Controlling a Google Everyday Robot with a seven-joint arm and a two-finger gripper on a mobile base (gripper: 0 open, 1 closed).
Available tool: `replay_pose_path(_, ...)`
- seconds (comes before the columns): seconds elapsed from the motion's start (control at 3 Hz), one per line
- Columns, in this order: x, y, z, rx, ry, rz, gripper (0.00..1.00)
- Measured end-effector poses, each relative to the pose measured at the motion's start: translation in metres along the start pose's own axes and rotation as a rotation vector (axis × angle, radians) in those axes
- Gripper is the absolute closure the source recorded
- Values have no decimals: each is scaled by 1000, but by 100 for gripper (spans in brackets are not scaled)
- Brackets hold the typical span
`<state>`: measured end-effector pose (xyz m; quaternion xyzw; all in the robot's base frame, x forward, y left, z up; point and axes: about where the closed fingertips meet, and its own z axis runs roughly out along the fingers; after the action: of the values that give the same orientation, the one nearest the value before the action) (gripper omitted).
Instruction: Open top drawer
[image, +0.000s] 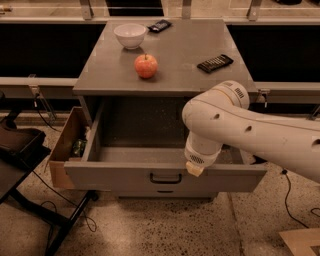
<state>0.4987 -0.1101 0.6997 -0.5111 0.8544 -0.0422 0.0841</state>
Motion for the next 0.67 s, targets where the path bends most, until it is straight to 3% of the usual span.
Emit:
replay_pose_path(0.33, 0, 0, 0, 0, 0, 0, 46)
replay_pose_path(0.67, 0, 0, 0, 0, 0, 0, 23)
